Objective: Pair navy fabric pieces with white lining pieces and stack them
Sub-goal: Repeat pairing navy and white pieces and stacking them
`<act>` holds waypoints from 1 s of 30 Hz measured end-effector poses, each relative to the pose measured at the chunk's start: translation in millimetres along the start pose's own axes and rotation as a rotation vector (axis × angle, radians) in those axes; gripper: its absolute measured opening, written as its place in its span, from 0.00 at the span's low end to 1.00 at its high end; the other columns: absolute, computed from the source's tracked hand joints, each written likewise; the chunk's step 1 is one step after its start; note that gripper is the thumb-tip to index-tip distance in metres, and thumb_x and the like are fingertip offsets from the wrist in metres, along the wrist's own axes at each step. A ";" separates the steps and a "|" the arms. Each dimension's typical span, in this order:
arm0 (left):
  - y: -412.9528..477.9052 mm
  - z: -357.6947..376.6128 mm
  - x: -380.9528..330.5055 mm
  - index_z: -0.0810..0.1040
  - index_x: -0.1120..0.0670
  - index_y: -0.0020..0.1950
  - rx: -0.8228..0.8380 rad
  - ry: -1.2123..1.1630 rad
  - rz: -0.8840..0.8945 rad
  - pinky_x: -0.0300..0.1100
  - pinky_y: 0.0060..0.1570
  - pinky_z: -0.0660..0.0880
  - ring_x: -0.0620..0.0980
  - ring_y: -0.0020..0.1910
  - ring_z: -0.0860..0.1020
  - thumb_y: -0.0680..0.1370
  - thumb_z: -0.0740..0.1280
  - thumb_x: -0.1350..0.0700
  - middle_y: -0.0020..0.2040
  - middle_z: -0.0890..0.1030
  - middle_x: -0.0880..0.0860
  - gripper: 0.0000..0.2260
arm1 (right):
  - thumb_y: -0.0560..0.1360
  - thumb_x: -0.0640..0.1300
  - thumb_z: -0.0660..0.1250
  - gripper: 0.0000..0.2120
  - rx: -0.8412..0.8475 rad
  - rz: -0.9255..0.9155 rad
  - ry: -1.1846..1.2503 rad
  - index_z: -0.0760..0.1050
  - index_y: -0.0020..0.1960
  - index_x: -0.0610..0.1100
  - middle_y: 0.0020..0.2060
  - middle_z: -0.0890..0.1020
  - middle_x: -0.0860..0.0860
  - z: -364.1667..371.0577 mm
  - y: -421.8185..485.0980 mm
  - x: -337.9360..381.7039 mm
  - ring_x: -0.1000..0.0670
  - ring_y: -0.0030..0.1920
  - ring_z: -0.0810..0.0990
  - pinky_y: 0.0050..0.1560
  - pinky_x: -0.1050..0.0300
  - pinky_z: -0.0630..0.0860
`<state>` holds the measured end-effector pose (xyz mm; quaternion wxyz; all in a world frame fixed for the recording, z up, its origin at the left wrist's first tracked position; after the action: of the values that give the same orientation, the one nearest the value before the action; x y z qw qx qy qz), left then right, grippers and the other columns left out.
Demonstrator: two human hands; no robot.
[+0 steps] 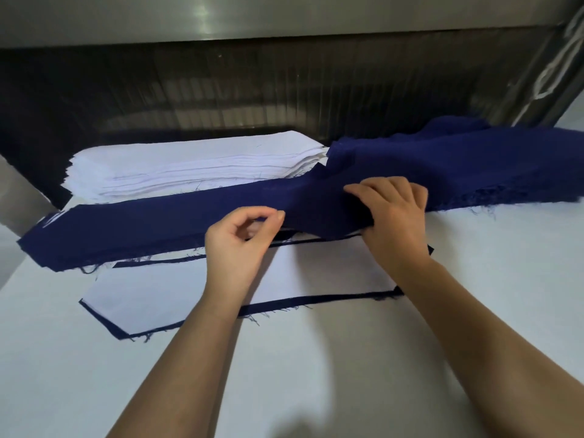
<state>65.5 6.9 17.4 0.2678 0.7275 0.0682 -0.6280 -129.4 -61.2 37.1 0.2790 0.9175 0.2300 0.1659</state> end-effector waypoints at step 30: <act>-34.2 -164.6 25.4 0.85 0.43 0.48 -0.346 0.100 -0.160 0.42 0.55 0.78 0.45 0.49 0.82 0.72 0.71 0.60 0.46 0.85 0.44 0.12 | 0.64 0.32 0.67 0.12 -0.015 -0.284 0.154 0.83 0.44 0.40 0.41 0.83 0.47 -13.0 -58.2 18.7 0.43 0.42 0.81 0.48 0.56 0.64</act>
<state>200.1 108.1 -6.0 0.3345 0.6929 0.2461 -0.5894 -138.5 -2.9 16.4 0.2882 0.8582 0.3767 0.1963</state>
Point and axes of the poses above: each hand's wrist, its own y-axis towards the middle knuckle, its own z-axis out of the palm, x = y × z, the point moved 4 cm from there along y, towards the middle knuckle
